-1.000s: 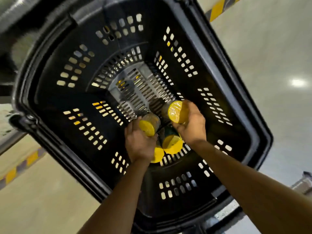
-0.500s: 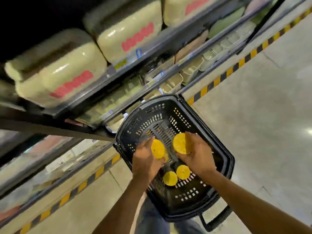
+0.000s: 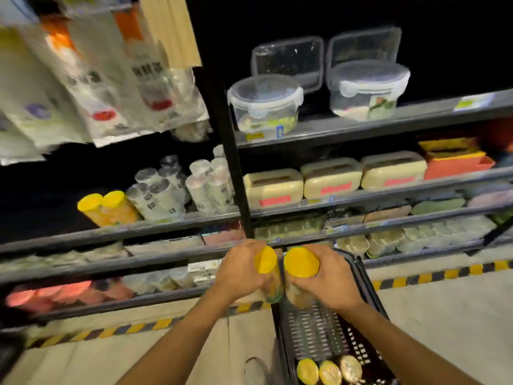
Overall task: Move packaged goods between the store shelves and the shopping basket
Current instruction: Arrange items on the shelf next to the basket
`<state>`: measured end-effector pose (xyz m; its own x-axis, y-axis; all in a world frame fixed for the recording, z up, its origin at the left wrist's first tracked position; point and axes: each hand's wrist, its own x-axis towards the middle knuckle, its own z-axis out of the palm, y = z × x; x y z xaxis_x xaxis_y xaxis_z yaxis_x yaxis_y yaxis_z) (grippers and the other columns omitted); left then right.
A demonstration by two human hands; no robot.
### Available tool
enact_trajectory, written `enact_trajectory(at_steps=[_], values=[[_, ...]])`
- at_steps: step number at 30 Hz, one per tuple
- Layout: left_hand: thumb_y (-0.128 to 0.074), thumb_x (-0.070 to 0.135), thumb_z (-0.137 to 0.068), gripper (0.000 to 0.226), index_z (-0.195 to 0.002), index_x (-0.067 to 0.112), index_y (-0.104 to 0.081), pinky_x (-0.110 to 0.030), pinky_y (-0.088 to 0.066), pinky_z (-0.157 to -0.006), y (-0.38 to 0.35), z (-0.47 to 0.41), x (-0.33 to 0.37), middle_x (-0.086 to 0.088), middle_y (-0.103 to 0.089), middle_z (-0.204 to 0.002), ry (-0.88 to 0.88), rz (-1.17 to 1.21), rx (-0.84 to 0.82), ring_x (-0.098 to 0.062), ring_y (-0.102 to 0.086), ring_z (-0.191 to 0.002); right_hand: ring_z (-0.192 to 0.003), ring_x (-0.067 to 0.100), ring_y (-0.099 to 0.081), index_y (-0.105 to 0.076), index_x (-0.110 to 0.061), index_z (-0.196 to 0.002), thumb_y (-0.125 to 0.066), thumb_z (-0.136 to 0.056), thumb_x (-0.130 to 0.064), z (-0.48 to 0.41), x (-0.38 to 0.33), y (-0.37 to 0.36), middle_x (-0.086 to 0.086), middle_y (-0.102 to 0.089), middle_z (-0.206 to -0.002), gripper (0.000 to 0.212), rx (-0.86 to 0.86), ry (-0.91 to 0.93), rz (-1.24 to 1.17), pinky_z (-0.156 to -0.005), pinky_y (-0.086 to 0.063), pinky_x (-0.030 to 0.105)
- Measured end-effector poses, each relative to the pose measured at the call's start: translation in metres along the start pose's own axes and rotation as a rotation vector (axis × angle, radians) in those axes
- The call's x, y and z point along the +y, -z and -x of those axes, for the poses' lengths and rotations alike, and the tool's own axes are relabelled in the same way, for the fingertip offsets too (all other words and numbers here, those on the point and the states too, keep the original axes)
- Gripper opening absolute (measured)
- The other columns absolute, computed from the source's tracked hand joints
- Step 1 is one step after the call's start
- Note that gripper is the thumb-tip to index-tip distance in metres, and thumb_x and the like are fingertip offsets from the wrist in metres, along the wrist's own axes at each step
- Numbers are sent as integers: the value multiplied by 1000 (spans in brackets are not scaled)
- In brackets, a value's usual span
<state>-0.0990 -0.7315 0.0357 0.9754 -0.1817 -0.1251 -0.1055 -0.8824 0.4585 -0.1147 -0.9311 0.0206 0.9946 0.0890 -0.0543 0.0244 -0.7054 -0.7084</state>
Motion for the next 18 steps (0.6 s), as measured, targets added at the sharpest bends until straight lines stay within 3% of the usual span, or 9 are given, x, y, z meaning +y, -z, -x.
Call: enact_trajectory(at_steps=[4,8,16,18], values=[[-78,54,-58,64,-116,33,-63,-33,-51,-84,61,37,-20,8,-63,-115,69,9,84,-12,-59,-104,-96,15,-62,-66,-26,-104,-83,-55,-49,0,-62,-3,-4,-67,-101,57,-8,141,-3,-78,-48,29],[-82,56,-56,80,-127,27,-58,-34,-48,-94,117,69,-54,7,-57,-126,175,48,200,-13,-53,-115,-97,12,-58,-63,-26,-112,-85,-51,-50,-8,-130,-20,-5,-62,-104,69,-39,250,-12,-80,-45,24],[-83,55,-58,66,-112,24,-64,-33,-46,-87,234,100,-149,-1,-62,-118,219,-2,341,-17,-56,-108,-84,5,-60,-62,-35,-96,-81,-47,-61,-48,-264,-86,-15,-64,-89,59,-79,391,-88,-72,-51,27],[-83,55,-56,77,-123,25,-61,-31,-45,-94,260,100,-180,2,-60,-125,209,-1,370,-15,-54,-115,-85,7,-60,-61,-33,-98,-78,-44,-69,-61,-297,-106,-12,-63,-90,66,-48,413,-96,-71,-50,25]])
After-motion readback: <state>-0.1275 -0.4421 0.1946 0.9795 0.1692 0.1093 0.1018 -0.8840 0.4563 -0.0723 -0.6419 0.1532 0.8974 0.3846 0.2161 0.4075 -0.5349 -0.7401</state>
